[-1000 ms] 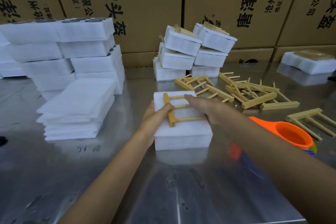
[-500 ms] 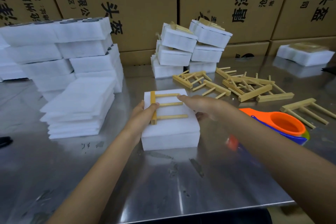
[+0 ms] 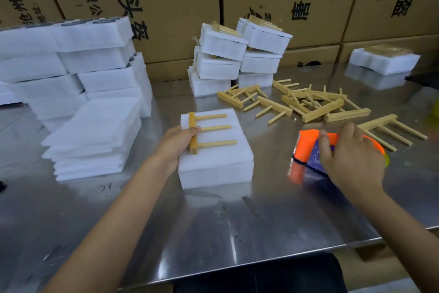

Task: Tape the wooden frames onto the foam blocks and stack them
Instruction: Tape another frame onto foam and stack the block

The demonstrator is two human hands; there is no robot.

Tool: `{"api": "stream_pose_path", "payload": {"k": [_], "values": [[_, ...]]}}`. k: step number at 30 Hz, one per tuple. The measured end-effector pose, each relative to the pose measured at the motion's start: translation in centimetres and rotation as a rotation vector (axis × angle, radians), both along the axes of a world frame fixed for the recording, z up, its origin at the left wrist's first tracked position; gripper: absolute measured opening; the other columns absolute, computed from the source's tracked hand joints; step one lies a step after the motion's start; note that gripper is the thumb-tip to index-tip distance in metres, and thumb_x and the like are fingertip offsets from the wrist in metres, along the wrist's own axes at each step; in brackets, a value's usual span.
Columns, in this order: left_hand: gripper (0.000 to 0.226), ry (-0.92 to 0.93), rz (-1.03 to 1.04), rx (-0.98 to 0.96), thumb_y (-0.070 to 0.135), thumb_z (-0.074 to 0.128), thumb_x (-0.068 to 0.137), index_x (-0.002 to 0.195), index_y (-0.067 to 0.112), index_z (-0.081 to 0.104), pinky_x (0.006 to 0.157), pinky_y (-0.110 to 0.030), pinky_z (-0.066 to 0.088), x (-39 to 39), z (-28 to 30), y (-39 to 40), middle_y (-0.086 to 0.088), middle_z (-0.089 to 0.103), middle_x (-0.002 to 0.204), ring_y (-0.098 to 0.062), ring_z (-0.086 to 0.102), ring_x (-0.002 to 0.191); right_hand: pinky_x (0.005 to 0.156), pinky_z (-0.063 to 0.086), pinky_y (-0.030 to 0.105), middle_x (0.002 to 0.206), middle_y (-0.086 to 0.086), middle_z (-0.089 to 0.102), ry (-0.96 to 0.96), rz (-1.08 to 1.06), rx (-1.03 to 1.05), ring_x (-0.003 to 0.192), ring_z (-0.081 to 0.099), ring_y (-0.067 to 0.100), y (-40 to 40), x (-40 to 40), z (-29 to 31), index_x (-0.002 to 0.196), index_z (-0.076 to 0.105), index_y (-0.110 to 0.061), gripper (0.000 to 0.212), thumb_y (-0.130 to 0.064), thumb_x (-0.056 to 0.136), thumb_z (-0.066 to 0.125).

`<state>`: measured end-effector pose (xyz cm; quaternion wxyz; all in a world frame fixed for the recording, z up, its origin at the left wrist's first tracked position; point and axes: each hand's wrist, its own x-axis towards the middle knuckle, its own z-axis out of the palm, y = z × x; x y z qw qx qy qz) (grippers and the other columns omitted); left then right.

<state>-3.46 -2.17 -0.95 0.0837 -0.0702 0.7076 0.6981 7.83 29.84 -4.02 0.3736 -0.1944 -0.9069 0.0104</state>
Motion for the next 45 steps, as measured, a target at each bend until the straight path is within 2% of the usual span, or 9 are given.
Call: {"api": "stream_pose_path", "payload": {"k": [4, 7, 9, 11, 13, 20, 31, 38, 45], "values": [[0.02, -0.031, 0.003, -0.07, 0.027, 0.07, 0.091, 0.102, 0.012, 0.064, 0.056, -0.027, 0.056, 0.4, 0.6, 0.1, -0.006, 0.076, 0.096, -0.02, 0.074, 0.072, 0.048, 0.023, 0.02, 0.04, -0.002, 0.026, -0.001, -0.007, -0.026, 0.034, 0.027, 0.014, -0.4, -1.3, 0.9, 0.083, 0.045, -0.005, 0.032, -0.035, 0.096, 0.048], [0.062, 0.047, 0.02, -0.62, 0.039, 0.062, 0.095, 0.146, 0.014, 0.038, 0.094, -0.029, 0.047, 0.5, 1.6, 0.4, -0.004, 0.05, 0.145, -0.025, 0.056, 0.125, 0.05, 0.023, 0.024, 0.045, 0.011, 0.053, 0.0, 0.062, 0.051, 0.039, 0.052, 0.03, -1.7, -2.5, 2.2, 0.083, 0.054, -0.008, 0.029, -0.034, 0.094, 0.048], [0.072, 0.346, 0.077, -0.903, 0.035, 0.056, 0.098, 0.158, 0.016, 0.019, 0.117, -0.038, 0.029, 1.2, 2.5, 1.1, -0.006, 0.025, 0.162, -0.026, 0.027, 0.147, 0.05, 0.014, 0.022, 0.046, 0.011, 0.055, 0.085, 0.157, 0.072, 0.039, 0.051, 0.03, -3.3, -3.4, 3.5, 0.081, 0.058, -0.008, 0.033, -0.035, 0.093, 0.042], [0.06, 0.602, -0.003, -0.782, 0.022, 0.052, 0.099, 0.155, 0.024, 0.029, 0.114, -0.03, 0.034, 2.4, 3.8, 2.4, 0.005, 0.034, 0.158, -0.009, 0.035, 0.142, 0.048, 0.015, 0.022, 0.048, 0.008, 0.053, 0.145, 0.247, 0.071, 0.04, 0.045, 0.027, -4.7, -4.2, 4.8, 0.081, 0.059, -0.01, 0.038, -0.037, 0.094, 0.037], [0.052, 0.563, -0.244, -0.532, 0.016, 0.049, 0.099, 0.147, 0.034, 0.041, 0.096, -0.014, 0.045, 3.4, 5.1, 4.1, 0.019, 0.047, 0.143, 0.013, 0.052, 0.117, 0.047, 0.021, 0.024, 0.048, 0.004, 0.049, 0.207, 0.331, 0.062, 0.041, 0.044, 0.027, -5.8, -4.7, 6.4, 0.079, 0.057, -0.011, 0.038, -0.038, 0.096, 0.036], [0.034, 0.226, -0.423, 0.08, 0.001, 0.05, 0.096, 0.095, 0.02, 0.078, 0.072, -0.027, 0.06, 4.7, 7.0, 5.2, -0.007, 0.078, 0.093, -0.02, 0.075, 0.083, 0.055, 0.038, 0.035, 0.059, 0.006, 0.056, 0.279, 0.476, -0.07, 0.053, 0.052, 0.028, -7.0, -4.3, 9.7, 0.081, 0.054, -0.012, 0.03, -0.035, 0.094, 0.04], [0.015, 0.282, -0.172, 0.082, 0.003, 0.062, 0.094, 0.098, 0.004, 0.076, 0.062, -0.023, 0.058, 4.9, 6.5, 4.6, -0.011, 0.078, 0.089, -0.019, 0.076, 0.076, 0.058, 0.042, 0.035, 0.068, -0.002, 0.065, 0.192, 0.554, -0.189, 0.063, 0.058, 0.021, -8.0, -5.5, 9.1, 0.081, 0.058, -0.018, 0.045, -0.058, 0.095, 0.041], [0.013, 0.202, -0.048, 0.025, 0.002, 0.062, 0.095, 0.096, 0.001, 0.075, 0.057, -0.023, 0.058, 3.7, 8.1, 5.0, -0.014, 0.077, 0.09, -0.019, 0.075, 0.075, 0.051, 0.032, 0.025, 0.053, -0.003, 0.06, -0.023, 0.425, -0.551, 0.053, 0.059, 0.012, -8.0, -9.2, 9.0, 0.062, 0.062, -0.011, 0.07, -0.074, 0.087, 0.042], [0.014, 0.188, -0.071, 0.029, -0.004, 0.06, 0.093, 0.092, 0.0, 0.073, 0.059, -0.022, 0.058, 2.8, 9.3, 2.6, -0.012, 0.076, 0.078, -0.017, 0.073, 0.067, 0.054, 0.03, 0.027, 0.057, -0.003, 0.058, -0.115, 0.513, -0.29, 0.057, 0.054, 0.014, -7.8, -10.2, 11.1, 0.059, 0.057, -0.018, 0.065, -0.073, 0.085, 0.036]]}}
